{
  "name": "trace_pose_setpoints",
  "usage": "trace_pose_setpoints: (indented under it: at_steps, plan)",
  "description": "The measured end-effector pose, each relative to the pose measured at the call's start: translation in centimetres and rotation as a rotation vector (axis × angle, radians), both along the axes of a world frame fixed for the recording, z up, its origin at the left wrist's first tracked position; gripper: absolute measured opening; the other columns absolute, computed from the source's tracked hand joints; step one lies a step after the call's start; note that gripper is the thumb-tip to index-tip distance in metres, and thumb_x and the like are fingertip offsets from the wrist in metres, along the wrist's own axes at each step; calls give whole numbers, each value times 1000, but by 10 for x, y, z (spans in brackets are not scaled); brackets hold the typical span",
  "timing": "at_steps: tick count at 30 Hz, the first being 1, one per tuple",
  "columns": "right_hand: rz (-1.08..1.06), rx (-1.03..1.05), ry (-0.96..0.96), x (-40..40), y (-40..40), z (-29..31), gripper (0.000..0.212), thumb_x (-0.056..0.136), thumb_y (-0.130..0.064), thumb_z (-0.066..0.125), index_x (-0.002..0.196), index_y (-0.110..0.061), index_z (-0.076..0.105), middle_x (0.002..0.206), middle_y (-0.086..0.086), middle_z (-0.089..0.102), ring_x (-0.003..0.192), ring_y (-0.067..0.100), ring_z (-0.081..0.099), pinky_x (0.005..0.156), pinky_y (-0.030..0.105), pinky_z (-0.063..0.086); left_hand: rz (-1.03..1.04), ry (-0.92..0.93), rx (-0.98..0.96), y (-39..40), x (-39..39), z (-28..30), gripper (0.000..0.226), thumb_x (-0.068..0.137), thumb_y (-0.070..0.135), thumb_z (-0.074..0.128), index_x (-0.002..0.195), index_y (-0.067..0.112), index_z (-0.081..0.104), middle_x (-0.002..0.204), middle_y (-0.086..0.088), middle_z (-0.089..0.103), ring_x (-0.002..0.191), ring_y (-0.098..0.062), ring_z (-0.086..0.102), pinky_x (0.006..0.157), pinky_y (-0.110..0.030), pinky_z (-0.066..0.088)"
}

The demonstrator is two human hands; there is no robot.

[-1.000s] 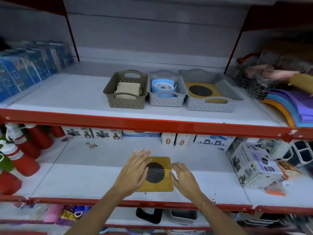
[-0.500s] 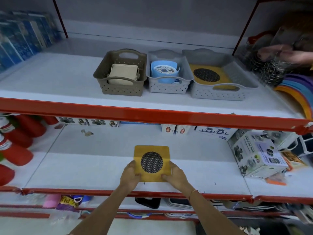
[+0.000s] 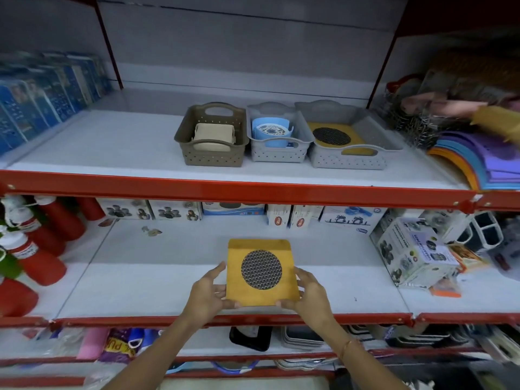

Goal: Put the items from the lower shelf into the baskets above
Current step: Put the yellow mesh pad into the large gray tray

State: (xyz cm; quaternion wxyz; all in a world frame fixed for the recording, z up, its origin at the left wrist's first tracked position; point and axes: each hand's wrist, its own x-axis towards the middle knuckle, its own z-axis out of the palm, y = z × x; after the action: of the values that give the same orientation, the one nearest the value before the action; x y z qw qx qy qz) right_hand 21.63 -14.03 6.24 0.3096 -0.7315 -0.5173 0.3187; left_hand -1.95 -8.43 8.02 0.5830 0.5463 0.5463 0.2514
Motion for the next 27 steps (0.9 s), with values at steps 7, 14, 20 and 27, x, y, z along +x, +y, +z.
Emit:
trace_pose_setpoints:
  at_steps: [7, 14, 20, 27]
  plan:
    - [16, 260, -105, -10, -47, 54, 99, 64, -30, 86, 146, -24, 30, 134, -12, 26, 116, 12, 46, 102, 28, 46, -157, 85, 427, -31, -12, 50, 107, 56, 11, 90, 144, 25, 32, 117, 12, 53, 95, -10, 61, 89, -17, 53]
    - [18, 485, -230, -1, -71, 114, 101, 63, -45, 79, 147, -28, 26, 134, -10, 25, 115, 13, 43, 96, 22, 44, -163, 8, 656, -47, -4, 105, 105, 60, 15, 88, 144, 31, 27, 114, 17, 50, 96, -3, 58, 82, -1, 46]
    - [18, 637, -273, 25, -59, 174, 106, 54, -58, 70, 145, -21, 34, 136, -5, 28, 117, 7, 36, 98, 19, 37, -167, -74, 755, -35, 24, 160, 104, 62, 11, 87, 143, 33, 24, 115, 16, 48, 96, -2, 56, 78, 0, 47]
    - [8, 781, -344, 77, -10, 235, 85, 56, -56, 72, 130, -18, 57, 144, -4, 37, 120, 10, 45, 99, 24, 42, -186, -169, 870, 18, 78, 228, 104, 57, 8, 89, 142, 31, 33, 119, 17, 48, 105, -9, 60, 82, -26, 58]
